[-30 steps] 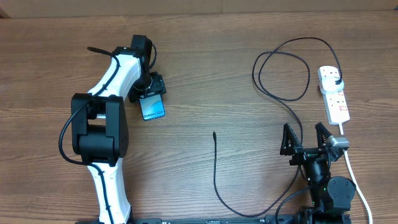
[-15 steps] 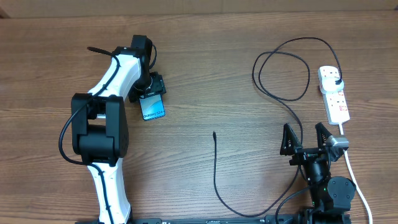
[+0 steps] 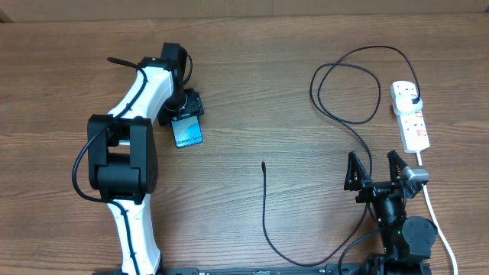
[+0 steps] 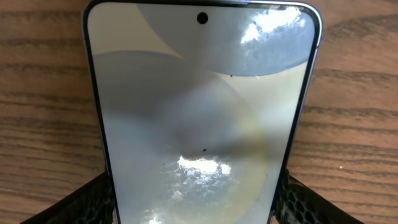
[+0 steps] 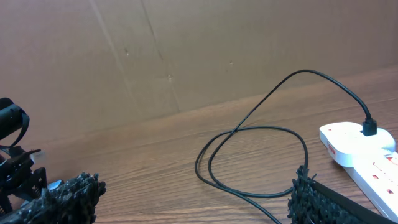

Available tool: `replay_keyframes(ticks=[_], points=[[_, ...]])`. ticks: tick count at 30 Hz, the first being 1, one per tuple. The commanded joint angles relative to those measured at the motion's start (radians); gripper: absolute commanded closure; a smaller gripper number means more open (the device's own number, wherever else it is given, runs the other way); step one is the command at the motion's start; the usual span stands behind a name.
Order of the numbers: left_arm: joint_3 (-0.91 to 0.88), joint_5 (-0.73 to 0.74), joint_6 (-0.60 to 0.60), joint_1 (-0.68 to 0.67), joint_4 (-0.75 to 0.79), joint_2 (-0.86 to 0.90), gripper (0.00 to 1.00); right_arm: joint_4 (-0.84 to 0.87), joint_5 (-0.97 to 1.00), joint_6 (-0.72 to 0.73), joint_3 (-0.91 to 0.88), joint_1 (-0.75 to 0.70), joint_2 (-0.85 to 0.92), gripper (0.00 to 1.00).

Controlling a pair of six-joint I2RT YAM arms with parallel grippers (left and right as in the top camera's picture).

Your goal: Plug charger to phone and switch on socket

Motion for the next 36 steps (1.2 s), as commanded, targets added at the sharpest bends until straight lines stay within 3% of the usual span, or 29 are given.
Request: replay_keyframes(ticks=[1,36], points=[[0.024,0.015,-0.003,-0.007,-0.025,0.034,0.96,0.005,0.002,0.003,-0.011,0.005,-0.012,0.00],[0.112,0.015,-0.003,-0.007,-0.079,0.024,0.96,0.005,0.002,0.003,-0.011,0.005,-0.012,0.00]])
